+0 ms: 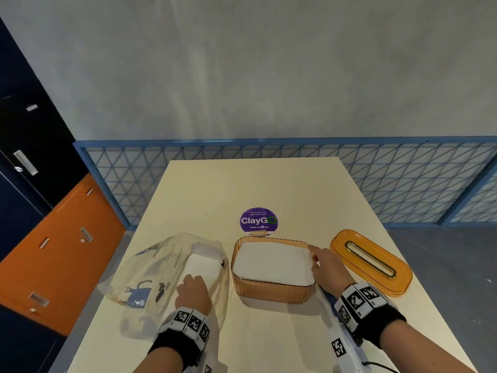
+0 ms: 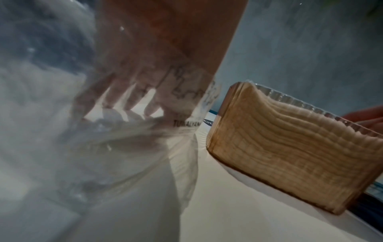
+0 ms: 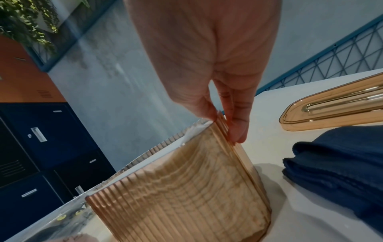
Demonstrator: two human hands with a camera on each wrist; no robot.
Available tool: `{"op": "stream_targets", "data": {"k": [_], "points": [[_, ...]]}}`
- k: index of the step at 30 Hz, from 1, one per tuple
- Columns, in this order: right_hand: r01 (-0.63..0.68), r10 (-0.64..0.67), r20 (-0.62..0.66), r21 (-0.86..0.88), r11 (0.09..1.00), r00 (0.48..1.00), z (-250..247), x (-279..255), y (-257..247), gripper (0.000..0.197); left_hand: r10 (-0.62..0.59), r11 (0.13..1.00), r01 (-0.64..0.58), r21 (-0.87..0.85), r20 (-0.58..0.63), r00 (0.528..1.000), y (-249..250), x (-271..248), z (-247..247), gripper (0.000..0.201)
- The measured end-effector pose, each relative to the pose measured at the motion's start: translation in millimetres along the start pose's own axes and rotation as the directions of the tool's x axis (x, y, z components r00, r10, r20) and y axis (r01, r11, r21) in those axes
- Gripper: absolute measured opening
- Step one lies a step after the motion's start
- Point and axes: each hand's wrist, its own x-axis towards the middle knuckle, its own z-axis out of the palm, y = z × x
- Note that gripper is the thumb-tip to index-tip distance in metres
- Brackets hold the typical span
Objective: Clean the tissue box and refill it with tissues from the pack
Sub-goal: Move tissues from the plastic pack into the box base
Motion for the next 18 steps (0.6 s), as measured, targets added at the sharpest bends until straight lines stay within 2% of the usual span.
{"op": "stream_targets", "data": {"k": [6,13,16,18], "points": [[-0.011,0.011,0.017,-0.021,1.0,1.0,-1,-2,-4,0.053,0.007,0.996,-0.006,0.085,-0.008,1.0,-9,-4,0,0.044],[-0.019,0.021,0.039,-0.039,0.999,0.999,-1,-3,-4,0.053,0.038,0.994,-0.036,0.101,-0.019,0.999,-26,0,-25,0.035],[-0.015,0.017,0.056,-0.041,0.999,0.998,-3,-3,-4,0.053,0.039,0.999,-0.037,0.038,-0.076,0.996,-32,-1,-38,0.033],[-0.012,0.014,0.062,-0.026,1.0,0.998,-7,-4,-5,0.053,0.045,0.999,-0.048,-0.01,-0.178,0.983,-32,-5,-51,0.032]]}}
